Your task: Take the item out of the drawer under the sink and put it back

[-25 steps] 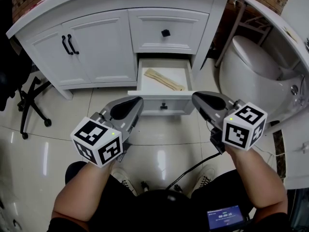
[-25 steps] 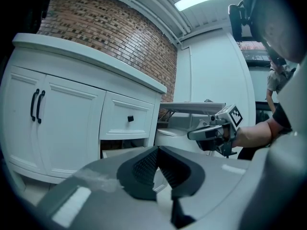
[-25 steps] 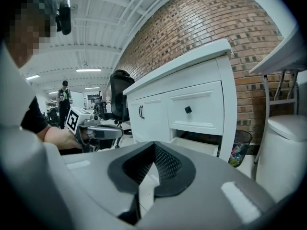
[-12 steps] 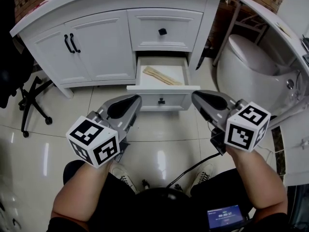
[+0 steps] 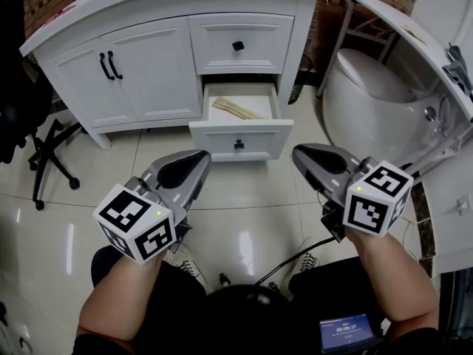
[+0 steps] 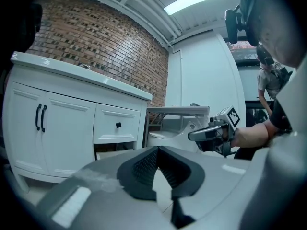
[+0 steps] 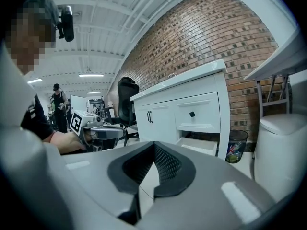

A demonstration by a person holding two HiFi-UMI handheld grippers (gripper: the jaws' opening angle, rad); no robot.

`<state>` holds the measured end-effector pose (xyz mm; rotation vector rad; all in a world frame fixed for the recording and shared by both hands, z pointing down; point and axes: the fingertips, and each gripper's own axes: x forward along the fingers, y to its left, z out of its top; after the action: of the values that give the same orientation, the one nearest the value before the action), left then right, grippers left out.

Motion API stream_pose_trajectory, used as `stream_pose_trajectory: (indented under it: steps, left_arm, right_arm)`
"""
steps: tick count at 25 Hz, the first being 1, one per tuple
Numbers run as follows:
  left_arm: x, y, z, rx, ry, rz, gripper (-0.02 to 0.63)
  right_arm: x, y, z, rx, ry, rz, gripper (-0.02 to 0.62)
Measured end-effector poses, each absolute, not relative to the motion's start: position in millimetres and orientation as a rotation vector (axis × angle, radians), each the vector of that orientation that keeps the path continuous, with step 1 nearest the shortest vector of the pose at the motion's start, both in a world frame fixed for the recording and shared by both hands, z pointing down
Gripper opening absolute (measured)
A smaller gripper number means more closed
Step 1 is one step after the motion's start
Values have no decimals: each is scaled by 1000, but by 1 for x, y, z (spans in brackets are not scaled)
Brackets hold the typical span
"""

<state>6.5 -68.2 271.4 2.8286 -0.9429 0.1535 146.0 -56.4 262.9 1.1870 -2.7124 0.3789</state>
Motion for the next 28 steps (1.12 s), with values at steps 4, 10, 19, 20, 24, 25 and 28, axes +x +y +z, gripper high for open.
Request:
stream_pose_trajectory:
  steps: [4, 10, 19, 20, 24, 25, 28]
  left_arm:
    - [6, -63, 270, 2852, -962, 158, 6]
    - [8, -64, 265, 2863, -983, 142, 6]
    - [6, -63, 267, 2863, -974, 152, 6]
    - [6, -63, 267, 2861, -973, 154, 6]
    - [5, -63, 266, 2859, -976, 152, 6]
    - [5, -63, 266, 2860, -974, 151, 6]
    - [6, -62, 265, 2861, -973, 148, 6]
  right_arm:
    - [151, -44, 263, 1239, -2683, 329, 8]
    - [158, -36, 255, 1283, -2678, 285, 8]
    - [148, -35, 260, 1234, -2679, 294, 6]
    - [148, -35, 260, 1234, -2678, 295, 6]
    - [148, -36, 261, 1234, -2676, 303, 7]
    - [148, -36, 261, 1233, -2675, 303, 6]
    - [147, -36, 261, 1229, -2675, 302, 6]
